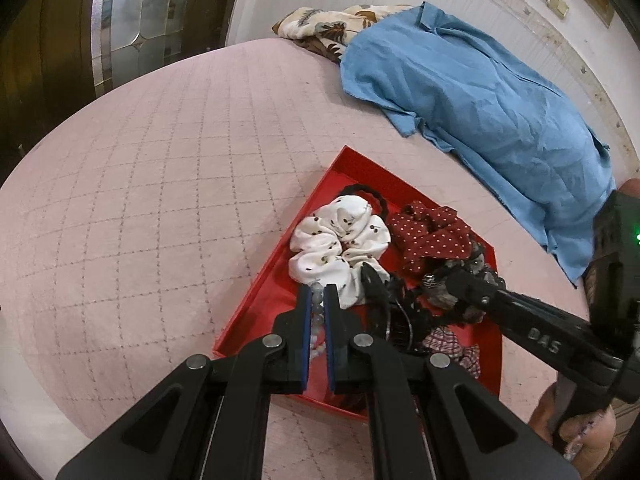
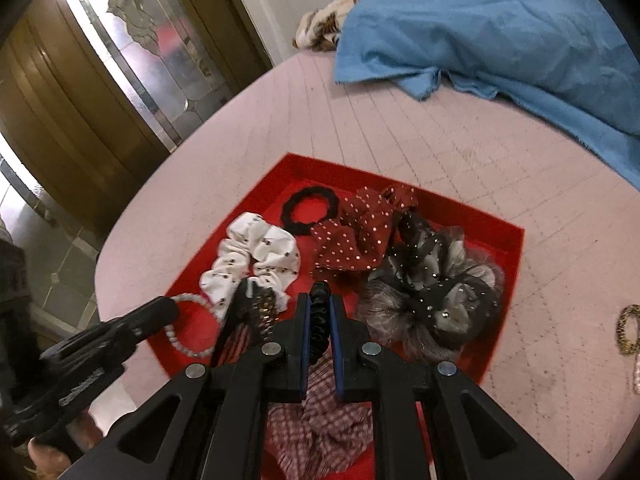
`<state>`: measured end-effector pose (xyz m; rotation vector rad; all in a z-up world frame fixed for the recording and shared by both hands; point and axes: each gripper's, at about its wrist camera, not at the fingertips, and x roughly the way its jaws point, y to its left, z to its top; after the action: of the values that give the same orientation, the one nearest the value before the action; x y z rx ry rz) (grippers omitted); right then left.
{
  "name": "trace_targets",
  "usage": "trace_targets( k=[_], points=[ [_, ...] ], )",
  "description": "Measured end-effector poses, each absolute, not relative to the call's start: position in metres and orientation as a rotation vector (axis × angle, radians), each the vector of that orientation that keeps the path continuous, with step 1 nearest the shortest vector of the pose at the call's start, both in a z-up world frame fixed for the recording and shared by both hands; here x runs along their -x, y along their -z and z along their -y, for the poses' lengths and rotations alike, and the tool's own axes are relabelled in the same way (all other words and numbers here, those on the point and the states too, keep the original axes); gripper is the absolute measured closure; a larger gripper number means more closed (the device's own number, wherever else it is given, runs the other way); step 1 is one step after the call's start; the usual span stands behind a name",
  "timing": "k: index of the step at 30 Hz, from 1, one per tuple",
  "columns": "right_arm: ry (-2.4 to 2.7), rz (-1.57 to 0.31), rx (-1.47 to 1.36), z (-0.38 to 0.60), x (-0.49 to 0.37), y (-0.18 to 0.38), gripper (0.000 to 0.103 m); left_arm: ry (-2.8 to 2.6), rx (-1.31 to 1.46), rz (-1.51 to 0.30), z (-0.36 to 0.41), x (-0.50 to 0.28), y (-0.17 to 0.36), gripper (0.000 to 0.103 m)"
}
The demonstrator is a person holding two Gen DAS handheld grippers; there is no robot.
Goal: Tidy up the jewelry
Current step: 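Carry both bead bracelets into the red tray and open both tools, then move both open tools back toward the leopard-print and pearl bracelets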
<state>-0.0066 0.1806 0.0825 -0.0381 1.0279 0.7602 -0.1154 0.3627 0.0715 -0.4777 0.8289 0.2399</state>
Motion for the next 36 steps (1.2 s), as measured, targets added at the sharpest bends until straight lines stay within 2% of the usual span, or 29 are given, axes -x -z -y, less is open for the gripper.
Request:
trace_targets(
  k=[8,10,12,14,20,22,30,36],
  points=[
    [-0.737,-1.061,0.028,-0.184,-0.003,-0.064,0.092,-0.248,0.489,-0.821,-0.365,0.116,-0.075,0.097],
    [-0.734,-1.058,0.025,-0.183,-0.003,-0.064,0.09,-0.252,0.499,-0.817,-0.365,0.119,-0.078,0.087],
    [-0.733,-1.054,0.024,-0.182,-0.003,-0.066,0.088,-0.258,0.508,-0.803,-0.366,0.122,-0.082,0.059],
    [-0.739,-1.046,0.021,-0.179,-0.001,-0.069,0.086,-0.267,0.516,-0.774,-0.365,0.129,-0.09,0.054],
    [-0.759,-1.016,0.006,-0.168,0.013,-0.086,0.082,-0.279,0.514,-0.744,-0.36,0.143,-0.111,0.053],
    [-0.762,-0.999,-0.007,-0.16,0.018,-0.095,0.075,-0.291,0.507,-0.733,-0.357,0.148,-0.118,0.052],
    [-0.745,-0.952,-0.066,-0.112,0.043,-0.116,0.062,-0.323,0.416,-0.724,-0.329,0.163,-0.139,0.045],
    [-0.701,-0.928,-0.055,-0.074,0.063,-0.118,0.059,-0.305,0.327,-0.731,-0.295,0.165,-0.151,0.045]
  ],
)
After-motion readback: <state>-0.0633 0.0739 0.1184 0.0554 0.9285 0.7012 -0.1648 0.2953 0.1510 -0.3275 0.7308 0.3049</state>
